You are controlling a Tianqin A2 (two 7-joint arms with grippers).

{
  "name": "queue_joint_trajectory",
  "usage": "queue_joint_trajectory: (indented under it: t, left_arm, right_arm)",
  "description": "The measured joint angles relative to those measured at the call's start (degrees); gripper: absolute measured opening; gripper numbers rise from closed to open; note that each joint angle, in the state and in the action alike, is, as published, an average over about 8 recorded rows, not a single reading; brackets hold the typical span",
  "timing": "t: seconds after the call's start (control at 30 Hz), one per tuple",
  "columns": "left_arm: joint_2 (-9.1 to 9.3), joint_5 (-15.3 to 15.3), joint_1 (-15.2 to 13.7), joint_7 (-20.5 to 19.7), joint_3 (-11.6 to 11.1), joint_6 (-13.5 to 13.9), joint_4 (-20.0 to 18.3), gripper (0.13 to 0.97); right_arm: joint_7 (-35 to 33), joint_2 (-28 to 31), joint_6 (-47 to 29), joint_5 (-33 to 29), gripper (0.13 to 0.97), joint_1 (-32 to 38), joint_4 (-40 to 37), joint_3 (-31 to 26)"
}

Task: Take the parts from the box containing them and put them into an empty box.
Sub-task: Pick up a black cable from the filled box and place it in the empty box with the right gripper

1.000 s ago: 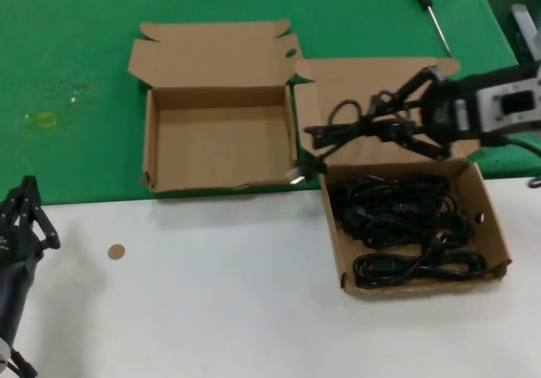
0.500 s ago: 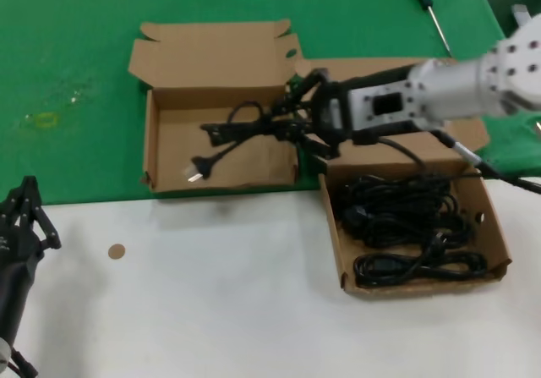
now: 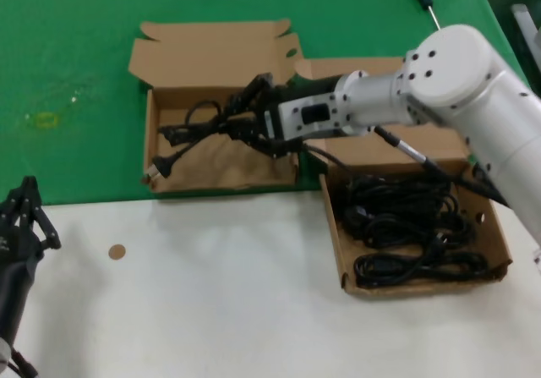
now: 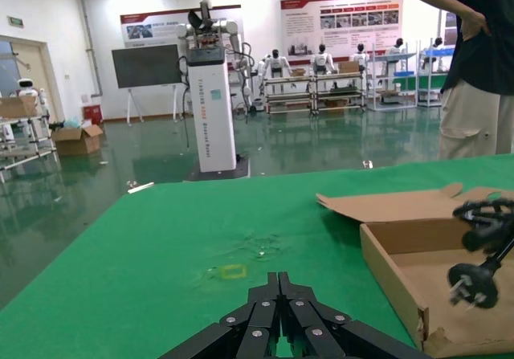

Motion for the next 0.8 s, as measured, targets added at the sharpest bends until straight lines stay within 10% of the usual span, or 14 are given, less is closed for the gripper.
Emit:
queue_joint_trajectory:
  t: [0.8]
  left_arm:
    - [0.00,0.0,0.0,0.0,0.0,0.0,0.0,0.152]
  right_arm:
    - [-27.1,-9.5,6.9,6.0,0.208,9.3,-31.8,6.8]
